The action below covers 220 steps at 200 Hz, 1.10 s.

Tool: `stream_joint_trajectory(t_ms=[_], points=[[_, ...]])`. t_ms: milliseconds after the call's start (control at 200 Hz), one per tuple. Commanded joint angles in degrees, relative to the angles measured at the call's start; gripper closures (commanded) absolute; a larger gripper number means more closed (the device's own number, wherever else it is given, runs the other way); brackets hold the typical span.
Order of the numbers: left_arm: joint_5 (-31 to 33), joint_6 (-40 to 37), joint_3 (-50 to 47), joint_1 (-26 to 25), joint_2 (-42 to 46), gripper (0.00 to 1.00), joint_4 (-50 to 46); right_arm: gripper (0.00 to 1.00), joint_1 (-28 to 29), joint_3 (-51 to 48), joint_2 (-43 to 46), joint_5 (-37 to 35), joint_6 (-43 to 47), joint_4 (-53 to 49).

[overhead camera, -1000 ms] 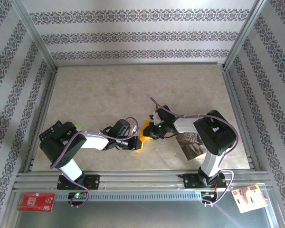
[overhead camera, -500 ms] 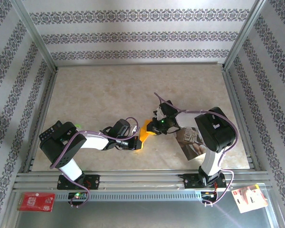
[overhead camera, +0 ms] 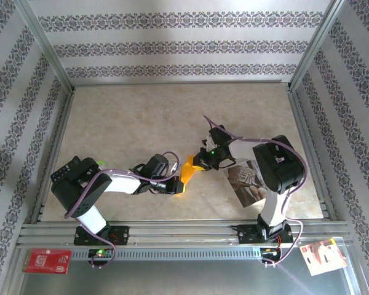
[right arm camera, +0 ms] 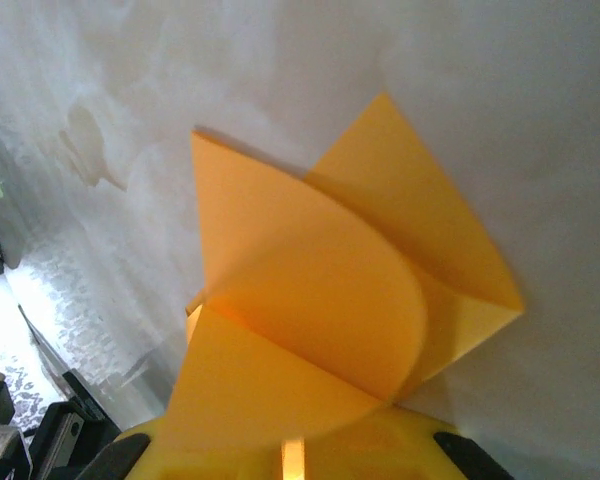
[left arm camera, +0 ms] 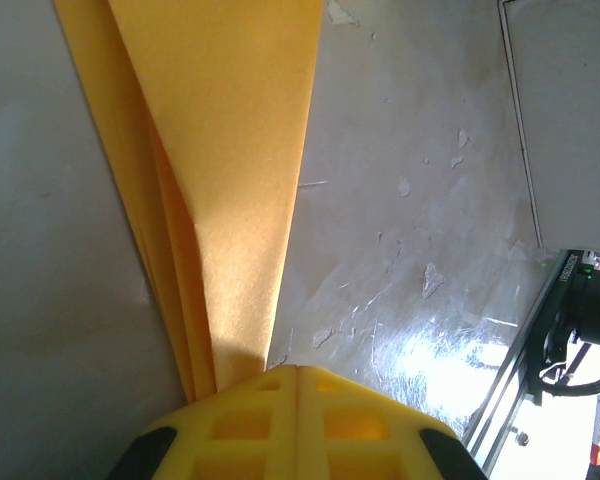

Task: Fold a paper plane with a square sheet of paper (pick it up from the middle)
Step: Fold the wing for the fifth time at the center of the table, then turn over a paper plane at the center of the table.

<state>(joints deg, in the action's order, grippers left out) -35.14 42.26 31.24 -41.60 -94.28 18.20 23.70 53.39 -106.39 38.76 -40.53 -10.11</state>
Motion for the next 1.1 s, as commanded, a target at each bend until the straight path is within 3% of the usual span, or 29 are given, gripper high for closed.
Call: stream_joint_trajectory(t_ms=[0,450,595,669,859,1029,1094], points=[[3.43,-1.97,-2.15,-0.15,-1.43,1.00,-10.99,0.84,-4.07,2.05,-2.79,-10.63,1.09,0.16],[3.14,-2.01,-0.71,-0.18,-0.81,1.00,-11.43,0.85,-9.63,9.13,-5.34,-11.79,1.64,-3.60],[2.31,-1.20,2.26,-0.21,-0.47,1.00,-11.37,0.84,-10.88,10.16,-1.69,-10.11,3.01,-3.58],[1.71,-0.48,5.17,-0.22,-0.13,0.93,-11.55,0.83,-10.06,8.99,2.19,-10.58,4.72,-4.32],[2.05,3.61,10.20,1.31,4.61,0.67,-10.74,0.77,-3.53,0.87,13.51,-17.92,6.44,-5.89],[4.19,9.23,3.98,9.88,11.18,0.60,-8.33,0.67,7.21,-3.53,19.86,-29.53,3.34,-7.76],[4.64,9.70,1.99,13.89,12.79,0.59,-9.15,0.58,12.14,-3.13,19.66,-33.25,1.37,-7.83]])
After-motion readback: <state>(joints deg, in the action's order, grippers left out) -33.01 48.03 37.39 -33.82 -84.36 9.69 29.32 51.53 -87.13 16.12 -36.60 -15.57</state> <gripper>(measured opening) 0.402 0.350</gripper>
